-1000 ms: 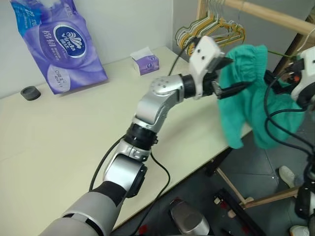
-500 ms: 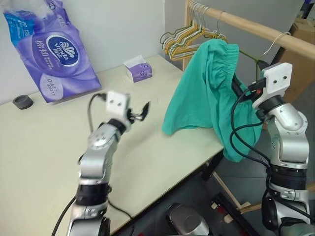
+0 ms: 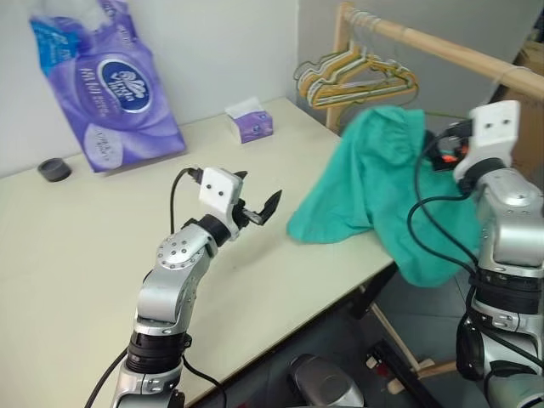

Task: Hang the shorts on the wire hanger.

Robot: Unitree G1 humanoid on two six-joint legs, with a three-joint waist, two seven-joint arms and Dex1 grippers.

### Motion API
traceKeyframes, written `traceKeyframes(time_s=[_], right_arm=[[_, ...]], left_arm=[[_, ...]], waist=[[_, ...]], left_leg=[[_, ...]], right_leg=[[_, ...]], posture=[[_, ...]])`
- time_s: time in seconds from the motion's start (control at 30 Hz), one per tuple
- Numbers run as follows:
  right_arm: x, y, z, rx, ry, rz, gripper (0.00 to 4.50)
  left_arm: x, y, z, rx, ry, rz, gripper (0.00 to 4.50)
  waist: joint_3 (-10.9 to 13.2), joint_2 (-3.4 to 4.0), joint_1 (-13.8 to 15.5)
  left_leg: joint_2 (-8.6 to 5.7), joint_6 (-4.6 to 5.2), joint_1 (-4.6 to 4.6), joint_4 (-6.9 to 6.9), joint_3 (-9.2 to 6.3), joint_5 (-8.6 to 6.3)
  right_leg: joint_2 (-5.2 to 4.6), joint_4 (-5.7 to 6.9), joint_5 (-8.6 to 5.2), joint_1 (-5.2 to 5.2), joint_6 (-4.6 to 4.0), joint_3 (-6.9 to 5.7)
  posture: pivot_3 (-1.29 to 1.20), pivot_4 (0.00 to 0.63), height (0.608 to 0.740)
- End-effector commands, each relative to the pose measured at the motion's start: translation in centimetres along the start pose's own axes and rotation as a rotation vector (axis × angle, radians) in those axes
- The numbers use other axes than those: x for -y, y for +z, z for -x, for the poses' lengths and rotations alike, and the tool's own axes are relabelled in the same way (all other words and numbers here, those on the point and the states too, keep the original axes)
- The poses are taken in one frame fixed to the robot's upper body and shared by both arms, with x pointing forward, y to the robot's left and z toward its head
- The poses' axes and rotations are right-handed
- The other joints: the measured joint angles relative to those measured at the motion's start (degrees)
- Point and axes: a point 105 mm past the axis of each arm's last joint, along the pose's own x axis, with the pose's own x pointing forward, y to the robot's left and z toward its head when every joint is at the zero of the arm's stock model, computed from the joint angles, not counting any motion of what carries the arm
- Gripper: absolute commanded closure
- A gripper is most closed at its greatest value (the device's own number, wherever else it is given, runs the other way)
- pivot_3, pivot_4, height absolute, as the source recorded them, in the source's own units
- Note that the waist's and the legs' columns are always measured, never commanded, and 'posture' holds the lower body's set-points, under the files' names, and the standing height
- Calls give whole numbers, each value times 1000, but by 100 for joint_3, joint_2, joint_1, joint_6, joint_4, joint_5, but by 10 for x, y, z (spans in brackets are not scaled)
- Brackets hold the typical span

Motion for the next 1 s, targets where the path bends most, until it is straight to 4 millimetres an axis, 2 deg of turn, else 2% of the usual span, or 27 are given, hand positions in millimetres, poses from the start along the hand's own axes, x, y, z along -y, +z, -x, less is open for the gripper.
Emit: traceKeyframes(time_s=[0.03, 0.1, 0.27, 0.4, 0.5, 0.6, 0.7, 0.77, 0.8, 0.93, 1.0], right_arm=[[-10, -26, 12, -111, 1, -115, 20], [-8, -17, 20, -64, -22, -92, 20], [15, -2, 41, 28, -222, -60, 20], [35, -8, 53, 26, -374, -21, 20], [46, -14, 56, 19, -419, 124, 20], [63, -7, 56, 89, -479, 377, 20], [71, -7, 57, 113, -519, 509, 20], [74, -8, 56, 125, -525, 556, 20], [71, -2, 56, 168, -507, 570, 20], [47, 41, 63, 425, -353, 452, 20], [23, 58, 65, 531, -216, 359, 20]], left_arm=[[0, 19, -8, 70, -18, -25, 0], [0, 21, -11, 76, -26, -23, 0], [4, 22, -13, 77, -50, -25, 0], [8, 19, -12, 66, -69, -25, 0], [10, 18, -12, 62, -79, -22, 0], [13, 16, -12, 55, -95, -35, 0], [13, 15, -13, 54, -95, -30, 0], [14, 15, -13, 53, -94, -27, 0], [15, 14, -13, 52, -95, -26, 0], [17, 14, -12, 52, -99, -12, 0], [13, 15, -11, 57, -87, 11, 0]], waist=[[-16, -21, 138], [-22, -24, 236], [-21, -22, 318], [-19, -19, 435], [-17, -16, 553], [9, 16, 573], [31, 44, 586], [33, 41, 569], [36, 38, 560], [55, 37, 558], [66, 37, 560]], left_leg=[[-1, -3, -2, 2, 1, -2], [-8, -11, -6, 4, 4, -6], [-14, -27, -13, 9, 15, -12], [-13, -28, -16, 8, 13, -13], [-15, -28, -18, 7, 9, -13], [-29, -29, -22, 8, 17, -13], [-78, -28, -26, 4, 36, -13], [-93, -27, -27, 4, 43, -13], [-97, -27, -27, 6, 47, -13], [-110, -27, -24, 9, 53, -13], [-109, -27, -24, 9, 49, -13]], right_leg=[[-1, -2, 3, 0, -23, -1], [-4, -7, 1, -1, -44, 0], [-12, -17, -5, -2, -46, 7], [-12, -14, -13, -9, -59, 4], [-12, -18, -17, -10, -64, 0], [-13, -29, -18, -10, -66, 5], [-51, -34, -23, -11, -71, 29], [-69, -37, -25, -9, -69, 38], [-72, -40, -25, -6, -68, 44], [-84, -45, -25, 0, -64, 51], [-84, -45, -26, 1, -63, 45]], posture=[[-346, 67, 740], [-357, 68, 740], [-358, 74, 740], [-357, 76, 740], [-360, 81, 740], [-358, 82, 740], [-360, 88, 740], [-360, 88, 740], [-359, 93, 740], [-354, 95, 740], [-354, 97, 740]])
